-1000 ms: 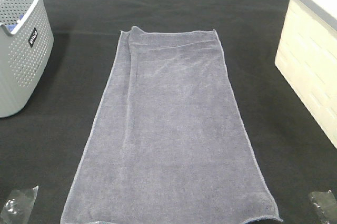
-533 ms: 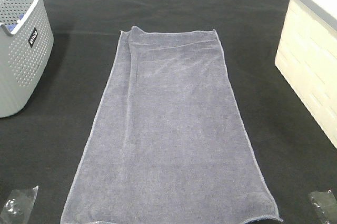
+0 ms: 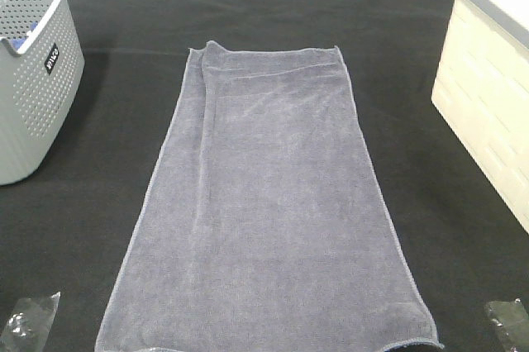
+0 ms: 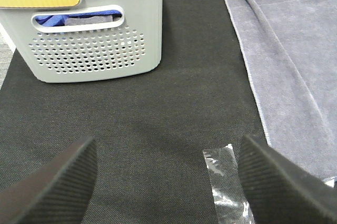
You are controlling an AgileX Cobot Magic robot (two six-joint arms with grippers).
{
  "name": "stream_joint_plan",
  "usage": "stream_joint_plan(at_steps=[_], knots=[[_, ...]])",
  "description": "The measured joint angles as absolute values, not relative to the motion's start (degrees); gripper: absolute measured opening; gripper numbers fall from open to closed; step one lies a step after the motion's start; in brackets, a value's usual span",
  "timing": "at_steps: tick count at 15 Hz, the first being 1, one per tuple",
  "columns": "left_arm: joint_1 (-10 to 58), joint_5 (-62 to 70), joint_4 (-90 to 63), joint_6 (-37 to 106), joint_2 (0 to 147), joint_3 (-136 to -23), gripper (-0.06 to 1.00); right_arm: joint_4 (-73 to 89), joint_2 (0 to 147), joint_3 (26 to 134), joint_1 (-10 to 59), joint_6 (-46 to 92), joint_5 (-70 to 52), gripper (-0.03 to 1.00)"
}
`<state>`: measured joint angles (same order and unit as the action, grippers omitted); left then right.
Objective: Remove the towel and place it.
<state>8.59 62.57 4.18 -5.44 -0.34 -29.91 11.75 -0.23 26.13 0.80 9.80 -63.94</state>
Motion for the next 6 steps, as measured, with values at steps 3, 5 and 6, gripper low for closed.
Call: stream_joint_plan(at_steps=[3, 5, 6], knots=[[8.59, 62.57, 3.5, -5.56, -0.34, -29.91, 0.71, 11.75, -0.23, 26.13, 0.8, 9.8, -63.94, 0.69], [8.59, 62.57, 2.52, -5.56, -0.34, -29.91, 0.71, 11.75, -0.23, 26.13, 0.8, 9.8, -63.94, 0.69], [8.59, 62.57, 2.35, -5.56, -0.34, -29.91, 0.71, 11.75, -0.23, 26.13, 0.8, 9.8, -63.94, 0.69]])
